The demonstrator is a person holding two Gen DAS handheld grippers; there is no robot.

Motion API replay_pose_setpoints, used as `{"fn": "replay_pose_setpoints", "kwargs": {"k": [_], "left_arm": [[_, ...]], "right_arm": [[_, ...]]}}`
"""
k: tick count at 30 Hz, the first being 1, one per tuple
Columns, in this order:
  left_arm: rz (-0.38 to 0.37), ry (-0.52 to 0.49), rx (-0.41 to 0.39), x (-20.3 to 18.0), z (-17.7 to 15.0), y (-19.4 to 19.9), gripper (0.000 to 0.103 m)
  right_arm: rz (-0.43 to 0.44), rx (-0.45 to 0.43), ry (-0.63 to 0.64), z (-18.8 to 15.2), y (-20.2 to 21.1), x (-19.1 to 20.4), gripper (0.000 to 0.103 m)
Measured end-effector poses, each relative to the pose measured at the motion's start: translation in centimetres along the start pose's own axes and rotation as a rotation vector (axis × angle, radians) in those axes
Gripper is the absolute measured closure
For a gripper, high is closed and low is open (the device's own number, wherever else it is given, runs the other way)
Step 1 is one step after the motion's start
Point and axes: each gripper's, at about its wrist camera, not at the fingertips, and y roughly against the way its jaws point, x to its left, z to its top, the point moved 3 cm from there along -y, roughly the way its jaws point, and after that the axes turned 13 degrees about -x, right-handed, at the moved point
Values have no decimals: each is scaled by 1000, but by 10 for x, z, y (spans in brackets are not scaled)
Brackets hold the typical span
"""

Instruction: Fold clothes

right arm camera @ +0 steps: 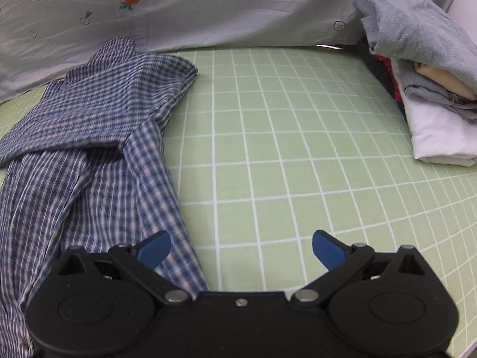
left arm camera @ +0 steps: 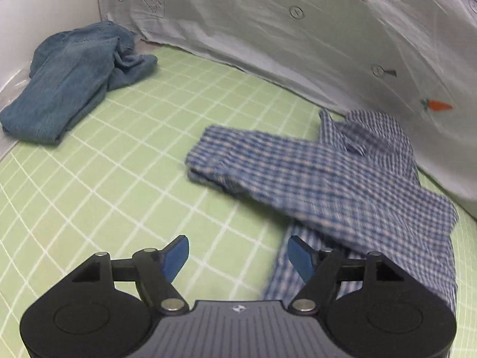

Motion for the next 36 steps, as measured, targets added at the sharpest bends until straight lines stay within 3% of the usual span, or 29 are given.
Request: {"fn": "replay_pose_setpoints", "kwargs": {"k": [5,11,17,18,23,27,34,36], "left_arm": [[-81,-88,39,-33,-57,50,28],[-93,-155,76,-45,-115,96,28],[-60,-149,80,-44,-144,126,28],[-54,-146,79,-42,-148,130,28],[-49,-125,98,-31,-157,136,27],[-83,-158,102,-21,-151,135,27],[-133,-188,90,12,-119,131,25],[-145,-188,92,22,-112,126,25]], "right_arm": [[55,12,38,-35,25,6,9],[115,-2,168,-65,49,10,20],[154,-7,224,-81,61,4,41],[157,-5,228,-83,62,2,49],[142,15,230,-94,63,0,70],[115,41,140,-100,65,1,85],[-1,72,-23,-114,77,8,83],[-22,56,-53,-116,83,11,89]]}}
